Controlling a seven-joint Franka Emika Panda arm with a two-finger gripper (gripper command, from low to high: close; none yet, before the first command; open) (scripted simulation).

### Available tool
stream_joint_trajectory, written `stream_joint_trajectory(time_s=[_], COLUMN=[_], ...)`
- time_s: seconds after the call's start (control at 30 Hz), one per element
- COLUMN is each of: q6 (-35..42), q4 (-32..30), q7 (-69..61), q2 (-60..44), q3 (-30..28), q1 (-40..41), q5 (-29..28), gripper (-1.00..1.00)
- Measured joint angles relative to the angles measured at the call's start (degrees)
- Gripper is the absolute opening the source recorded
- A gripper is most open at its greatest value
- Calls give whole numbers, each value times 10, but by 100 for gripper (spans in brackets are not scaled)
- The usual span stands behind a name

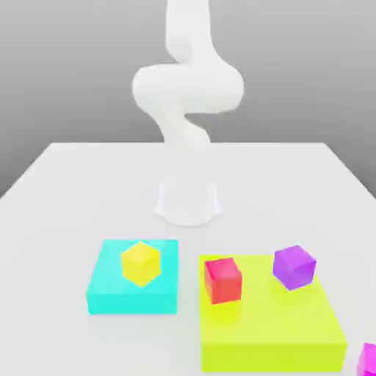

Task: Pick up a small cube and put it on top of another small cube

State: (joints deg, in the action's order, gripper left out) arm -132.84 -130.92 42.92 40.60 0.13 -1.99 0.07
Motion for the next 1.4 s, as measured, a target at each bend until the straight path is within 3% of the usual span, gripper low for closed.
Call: stream_joint_trajectory(time_s=[0.6,1.03,1.17,1.2,1.4], q6=[-75,-127,-179,-190,-195], q4=[63,108,125,129,130], q7=[-207,-312,-310,-308,-308], q2=[-377,-650,-733,-748,-756], q3=[44,83,73,70,68], q1=[-116,-183,-199,-201,-203], q5=[0,-62,-82,-86,-86], gripper=[0,0,0,-100,-100])
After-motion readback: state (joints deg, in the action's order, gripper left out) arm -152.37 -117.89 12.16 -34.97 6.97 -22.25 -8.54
